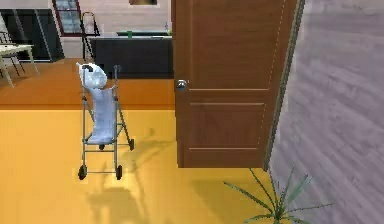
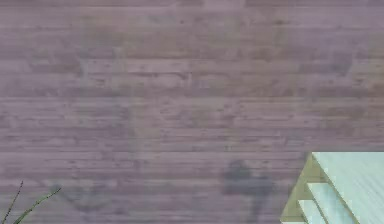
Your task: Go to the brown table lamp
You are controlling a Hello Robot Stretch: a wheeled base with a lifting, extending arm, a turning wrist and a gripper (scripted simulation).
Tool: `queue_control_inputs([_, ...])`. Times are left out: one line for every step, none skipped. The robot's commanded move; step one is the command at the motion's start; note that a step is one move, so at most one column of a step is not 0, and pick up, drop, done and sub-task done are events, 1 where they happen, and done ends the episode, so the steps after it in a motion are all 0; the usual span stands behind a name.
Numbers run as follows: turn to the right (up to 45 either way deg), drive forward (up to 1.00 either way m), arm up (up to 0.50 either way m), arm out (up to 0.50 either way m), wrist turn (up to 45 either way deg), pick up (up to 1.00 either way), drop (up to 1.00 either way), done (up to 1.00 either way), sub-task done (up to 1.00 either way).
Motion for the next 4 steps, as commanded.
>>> queue_control_inputs([-30.0, 0.00, 0.00, 0.00, 0.0, 0.00, 0.00, 0.00, 0.00])
queue_control_inputs([0.0, 0.05, 0.00, 0.00, 0.0, 0.00, 0.00, 0.00, 0.00])
queue_control_inputs([-15.0, 0.00, 0.00, 0.00, 0.0, 0.00, 0.00, 0.00, 0.00])
queue_control_inputs([0.0, 0.35, 0.00, 0.00, 0.0, 0.00, 0.00, 0.00, 0.00])
